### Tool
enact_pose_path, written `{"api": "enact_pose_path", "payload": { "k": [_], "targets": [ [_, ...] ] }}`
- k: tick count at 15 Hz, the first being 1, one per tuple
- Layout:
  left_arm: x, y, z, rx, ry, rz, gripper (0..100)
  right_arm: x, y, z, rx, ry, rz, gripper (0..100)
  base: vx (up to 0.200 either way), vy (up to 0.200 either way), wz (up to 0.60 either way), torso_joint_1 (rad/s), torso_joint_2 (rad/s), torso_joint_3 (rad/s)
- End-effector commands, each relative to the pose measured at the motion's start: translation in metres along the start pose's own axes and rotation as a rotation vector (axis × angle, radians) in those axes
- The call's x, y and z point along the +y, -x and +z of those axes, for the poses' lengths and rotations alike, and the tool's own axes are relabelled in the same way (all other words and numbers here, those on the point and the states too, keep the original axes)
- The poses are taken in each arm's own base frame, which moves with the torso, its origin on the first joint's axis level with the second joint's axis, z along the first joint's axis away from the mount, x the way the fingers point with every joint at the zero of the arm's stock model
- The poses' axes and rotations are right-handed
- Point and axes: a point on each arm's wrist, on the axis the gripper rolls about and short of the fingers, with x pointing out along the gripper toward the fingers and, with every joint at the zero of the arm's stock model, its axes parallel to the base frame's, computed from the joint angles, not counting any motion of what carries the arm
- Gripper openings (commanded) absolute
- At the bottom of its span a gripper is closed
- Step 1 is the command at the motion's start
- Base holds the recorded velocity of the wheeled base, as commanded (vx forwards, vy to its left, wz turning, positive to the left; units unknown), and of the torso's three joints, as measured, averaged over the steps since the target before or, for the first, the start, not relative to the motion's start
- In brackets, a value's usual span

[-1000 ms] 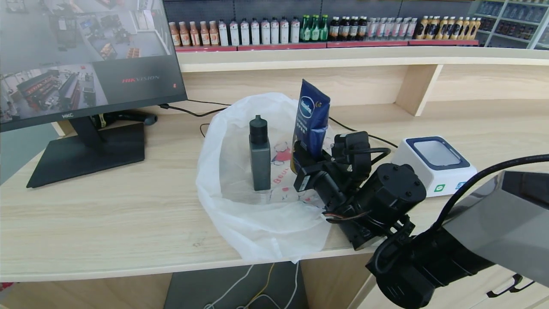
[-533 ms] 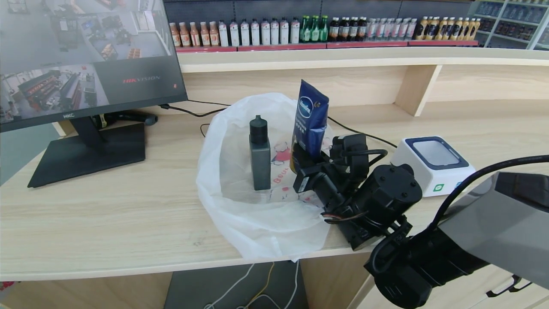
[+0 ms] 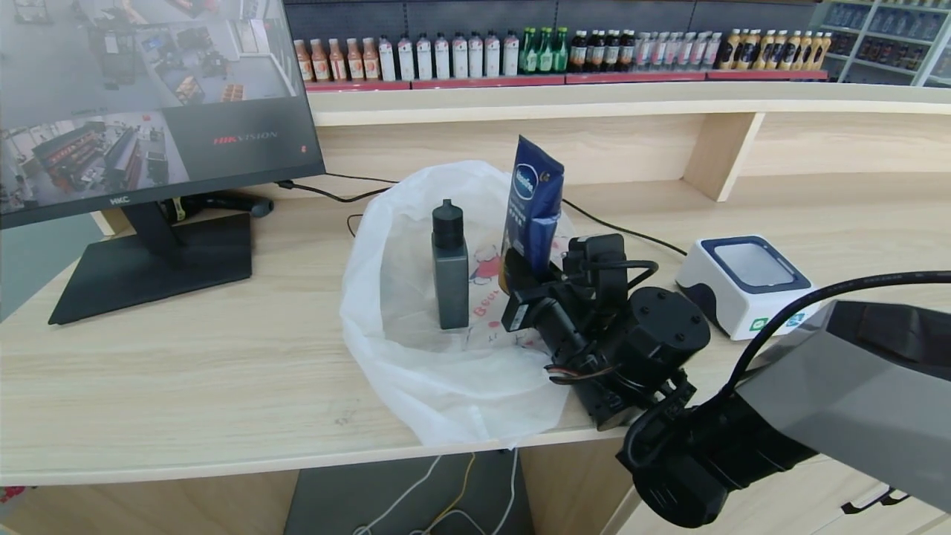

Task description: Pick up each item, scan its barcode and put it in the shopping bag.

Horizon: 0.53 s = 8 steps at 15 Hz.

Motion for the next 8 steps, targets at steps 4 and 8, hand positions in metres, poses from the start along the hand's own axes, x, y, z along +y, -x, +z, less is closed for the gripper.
{"api": "enact_pose_path", "payload": {
  "k": [4,8],
  "targets": [
    [0.000,0.000,0.000,0.000,0.000,0.000,100,0.000,0.006,0.001,0.012,-0.009,0.003,100,0.000,0.000,0.00,0.000,0.00,0.000],
    [0.000,0.000,0.000,0.000,0.000,0.000,100,0.000,0.015,0.018,-0.004,-0.018,0.007,100,0.000,0.000,0.00,0.000,0.00,0.000]
  ]
}}
